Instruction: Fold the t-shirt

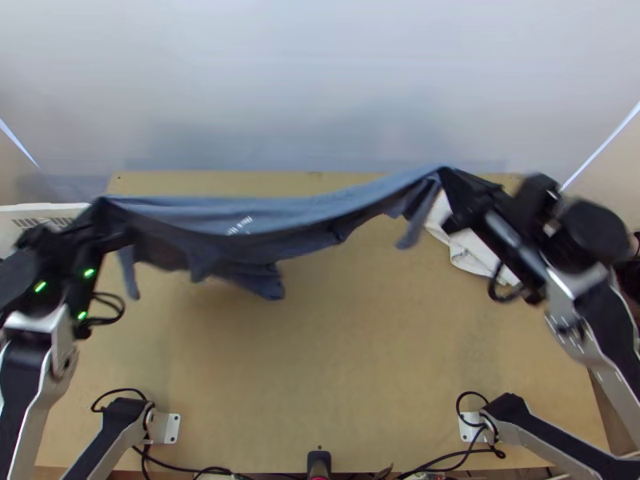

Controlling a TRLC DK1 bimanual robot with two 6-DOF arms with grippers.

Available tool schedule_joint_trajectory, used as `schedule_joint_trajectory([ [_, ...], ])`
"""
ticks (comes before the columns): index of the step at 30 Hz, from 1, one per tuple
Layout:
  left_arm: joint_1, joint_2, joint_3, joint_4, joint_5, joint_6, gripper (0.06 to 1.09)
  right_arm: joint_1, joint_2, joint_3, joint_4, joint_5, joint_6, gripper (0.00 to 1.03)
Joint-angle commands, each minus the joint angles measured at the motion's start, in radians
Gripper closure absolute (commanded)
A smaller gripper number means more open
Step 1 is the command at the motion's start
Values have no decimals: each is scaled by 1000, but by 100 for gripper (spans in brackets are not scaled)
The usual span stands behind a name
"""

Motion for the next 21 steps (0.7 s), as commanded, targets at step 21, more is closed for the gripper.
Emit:
schedule_joint_trajectory([
  [21,42,-272,-293,-185,30,-55,105,18,-89,-331,126,-79,73,100],
])
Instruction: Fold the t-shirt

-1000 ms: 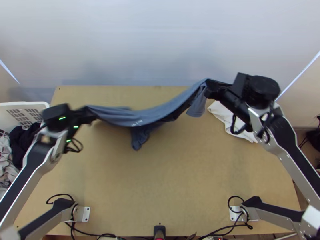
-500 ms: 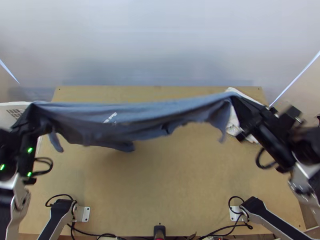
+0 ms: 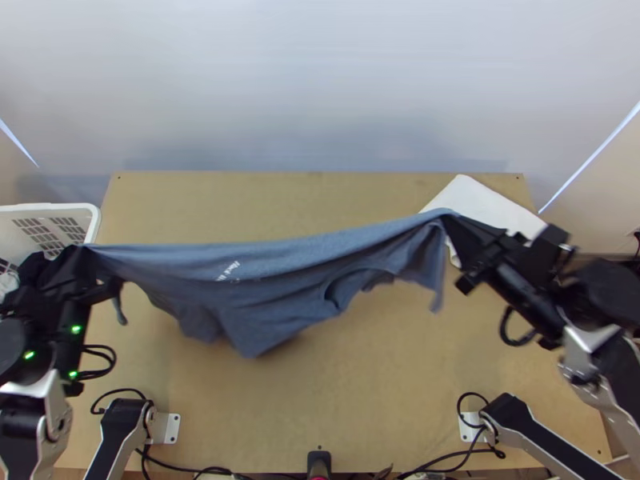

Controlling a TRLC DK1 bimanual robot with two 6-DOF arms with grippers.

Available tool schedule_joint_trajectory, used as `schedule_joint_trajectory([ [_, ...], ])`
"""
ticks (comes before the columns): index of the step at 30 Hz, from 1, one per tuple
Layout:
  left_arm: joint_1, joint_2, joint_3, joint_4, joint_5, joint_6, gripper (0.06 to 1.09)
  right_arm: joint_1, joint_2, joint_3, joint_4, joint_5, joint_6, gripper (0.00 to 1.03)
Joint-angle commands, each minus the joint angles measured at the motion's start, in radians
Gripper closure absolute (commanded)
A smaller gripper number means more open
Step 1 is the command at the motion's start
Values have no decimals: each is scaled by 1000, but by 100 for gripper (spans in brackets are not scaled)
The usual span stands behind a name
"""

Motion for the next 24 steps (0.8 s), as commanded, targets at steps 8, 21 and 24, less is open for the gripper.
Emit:
schedule_joint_trajectory([
  [8,-37,141,-164,91,29,-23,105,-24,151,-223,232,7,30,100],
  [21,-70,723,264,408,20,-7,105,-33,297,-165,353,24,28,100],
  [24,-80,755,407,419,-8,-3,105,-40,307,-174,360,29,26,100],
])
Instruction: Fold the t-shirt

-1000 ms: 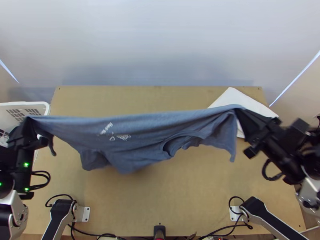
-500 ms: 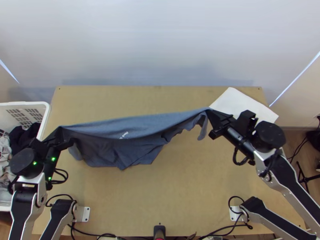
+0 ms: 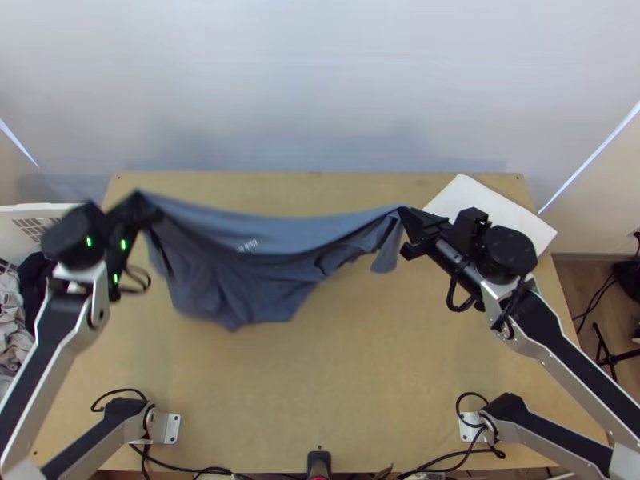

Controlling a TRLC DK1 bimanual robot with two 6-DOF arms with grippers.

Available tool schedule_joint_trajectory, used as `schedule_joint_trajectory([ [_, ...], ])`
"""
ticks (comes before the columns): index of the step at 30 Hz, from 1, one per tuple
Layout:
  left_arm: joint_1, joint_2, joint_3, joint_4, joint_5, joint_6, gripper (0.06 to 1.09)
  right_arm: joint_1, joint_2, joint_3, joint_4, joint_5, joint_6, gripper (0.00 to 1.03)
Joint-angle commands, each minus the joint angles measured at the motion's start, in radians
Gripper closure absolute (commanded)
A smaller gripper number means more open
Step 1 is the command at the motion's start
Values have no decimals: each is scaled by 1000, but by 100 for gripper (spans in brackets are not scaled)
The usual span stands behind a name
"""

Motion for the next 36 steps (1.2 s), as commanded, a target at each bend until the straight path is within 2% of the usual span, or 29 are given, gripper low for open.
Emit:
schedule_joint_trajectory([
  [1,-24,175,314,76,-40,8,105,-11,44,-10,47,9,-2,100],
  [6,-9,109,449,72,-98,12,105,-16,39,-39,47,14,-4,100],
  [9,10,40,479,41,-103,20,105,-11,38,-60,50,15,-2,100],
  [15,10,-144,329,-129,-77,103,105,-7,47,-82,54,15,-4,100],
  [19,13,-285,147,-316,0,166,105,-10,51,-68,54,15,-7,100],
  [20,13,-313,100,-385,44,181,105,-11,55,-65,54,15,-7,100],
  [24,-7,-402,-54,-566,109,182,105,-14,68,-51,54,15,-7,100],
  [26,-29,-417,-74,-668,155,156,105,-14,71,-47,54,15,-7,100],
  [32,-158,-367,-50,-1000,210,133,105,-21,81,-42,54,15,-8,100],
  [36,-214,-339,-47,-1114,294,138,105,-24,101,-40,54,15,-7,100],
])
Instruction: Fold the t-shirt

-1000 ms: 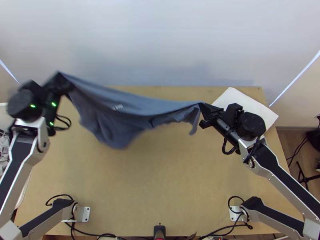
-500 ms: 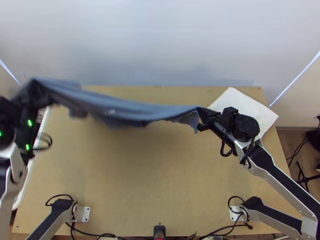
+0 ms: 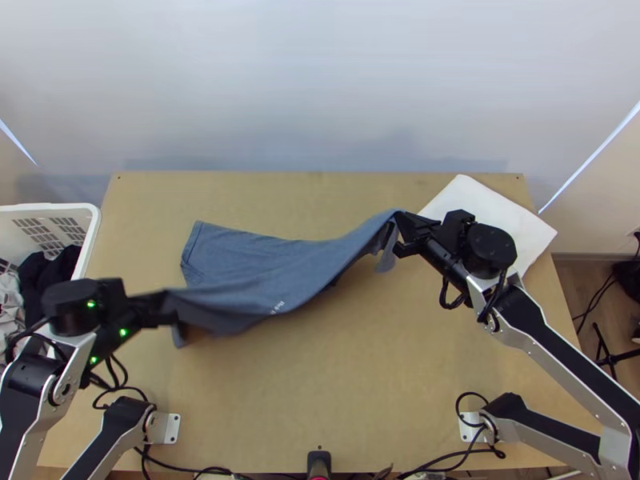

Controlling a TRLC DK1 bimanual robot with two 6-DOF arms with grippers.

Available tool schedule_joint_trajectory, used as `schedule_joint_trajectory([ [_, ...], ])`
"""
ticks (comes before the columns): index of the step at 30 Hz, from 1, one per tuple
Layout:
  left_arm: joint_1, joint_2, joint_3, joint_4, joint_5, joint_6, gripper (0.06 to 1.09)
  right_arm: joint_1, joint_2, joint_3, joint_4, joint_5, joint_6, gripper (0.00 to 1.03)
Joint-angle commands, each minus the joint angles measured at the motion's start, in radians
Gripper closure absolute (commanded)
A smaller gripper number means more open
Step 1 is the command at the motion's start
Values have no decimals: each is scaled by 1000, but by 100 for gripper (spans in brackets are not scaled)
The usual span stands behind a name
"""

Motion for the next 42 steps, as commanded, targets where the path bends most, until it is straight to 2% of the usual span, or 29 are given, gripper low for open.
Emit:
schedule_joint_trajectory([
  [1,-105,27,-24,-242,121,-5,105,-4,26,7,0,0,2,100],
  [4,-146,72,-42,-288,200,-8,105,-3,40,18,3,0,3,100],
  [11,-241,185,-68,-271,269,-13,105,-4,57,38,5,1,2,100],
  [12,-252,208,-64,-266,270,-13,102,-4,57,38,5,0,2,100],
  [13,-266,231,-56,-269,276,-13,92,-4,57,38,5,1,2,100],
  [14,-286,254,-47,-282,290,-14,72,-6,60,39,5,4,2,100],
  [15,-301,279,-33,-303,302,-13,43,-6,61,39,5,7,2,100],
  [16,-316,302,-16,-329,302,-1,21,-6,61,38,5,7,2,100],
  [18,-338,340,21,-334,299,15,11,-6,61,38,3,7,2,100],
  [21,-284,356,90,-293,299,32,11,-6,63,39,-4,7,3,100],
  [25,-86,426,156,-173,311,82,11,-6,67,43,-6,7,5,100],
  [28,92,610,238,-162,417,141,11,-6,80,46,-6,7,8,100],
  [29,141,673,275,-161,420,141,11,-4,83,47,-6,6,8,100],
  [31,202,784,361,-156,419,145,11,-3,89,52,-6,7,9,100],
  [34,270,888,444,-38,417,116,11,-3,98,62,-6,7,11,100],
  [42,308,1173,643,103,304,99,11,-4,124,84,-1,9,11,100],
])
